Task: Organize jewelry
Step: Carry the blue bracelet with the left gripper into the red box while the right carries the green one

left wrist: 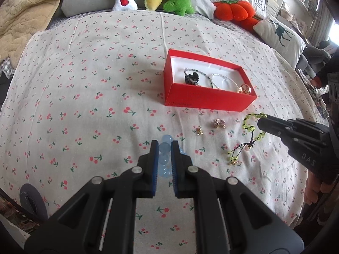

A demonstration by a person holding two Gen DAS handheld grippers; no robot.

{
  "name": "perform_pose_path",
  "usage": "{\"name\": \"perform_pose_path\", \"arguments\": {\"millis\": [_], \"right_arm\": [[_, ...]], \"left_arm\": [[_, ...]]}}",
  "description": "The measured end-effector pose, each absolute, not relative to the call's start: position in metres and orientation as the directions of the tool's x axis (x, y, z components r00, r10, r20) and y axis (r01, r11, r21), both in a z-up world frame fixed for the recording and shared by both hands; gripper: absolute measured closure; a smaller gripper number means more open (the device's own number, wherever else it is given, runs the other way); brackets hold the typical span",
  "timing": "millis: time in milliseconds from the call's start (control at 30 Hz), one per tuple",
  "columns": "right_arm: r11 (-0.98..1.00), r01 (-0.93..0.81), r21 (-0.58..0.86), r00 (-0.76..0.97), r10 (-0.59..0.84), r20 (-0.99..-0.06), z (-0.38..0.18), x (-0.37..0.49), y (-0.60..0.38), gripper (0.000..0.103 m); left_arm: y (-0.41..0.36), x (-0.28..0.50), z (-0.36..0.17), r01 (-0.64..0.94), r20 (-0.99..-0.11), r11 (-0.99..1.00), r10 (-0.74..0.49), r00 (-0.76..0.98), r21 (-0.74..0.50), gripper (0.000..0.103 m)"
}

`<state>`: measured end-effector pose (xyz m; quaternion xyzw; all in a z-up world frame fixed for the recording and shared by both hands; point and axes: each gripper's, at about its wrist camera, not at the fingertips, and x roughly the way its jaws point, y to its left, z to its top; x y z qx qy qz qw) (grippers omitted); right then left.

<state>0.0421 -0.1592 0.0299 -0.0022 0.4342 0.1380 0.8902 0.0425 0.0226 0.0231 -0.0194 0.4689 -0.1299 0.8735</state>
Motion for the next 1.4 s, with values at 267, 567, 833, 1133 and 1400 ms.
{"name": "perform_pose_path", "arguments": {"millis": [267, 567, 833, 1133, 1400], "right_arm": [[0.962, -0.23, 0.147, 0.612, 0.26, -0.747, 0.047, 0.055, -0.161, 0.097], [0.957, -0.201, 0.211, 0.667, 0.291, -0.686, 0.076, 0.077, -0.178, 0.097], [0.953, -0.161, 0.258, 0.689, 0.296, -0.662, 0.084, 0.101, -0.192, 0.097], [0.942, -0.176, 0.285, 0.71, 0.322, -0.626, 0.089, 0.118, -0.196, 0.097], [0.944, -0.164, 0.287, 0.676, 0.32, -0.664, 0.073, 0.133, -0.189, 0.097]], "left_arm": [[0.009, 0.053, 0.047, 0.224, -0.777, 0.954, -0.292, 0.557, -0.199, 0.09], [-0.008, 0.074, 0.072, 0.224, -0.733, 0.941, -0.338, 0.59, -0.254, 0.09], [-0.031, 0.099, 0.086, 0.243, -0.694, 0.923, -0.384, 0.609, -0.297, 0.09], [-0.041, 0.132, 0.071, 0.255, -0.664, 0.885, -0.462, 0.587, -0.39, 0.09], [-0.025, 0.151, 0.037, 0.172, -0.739, 0.931, -0.36, 0.569, -0.322, 0.09]]}}
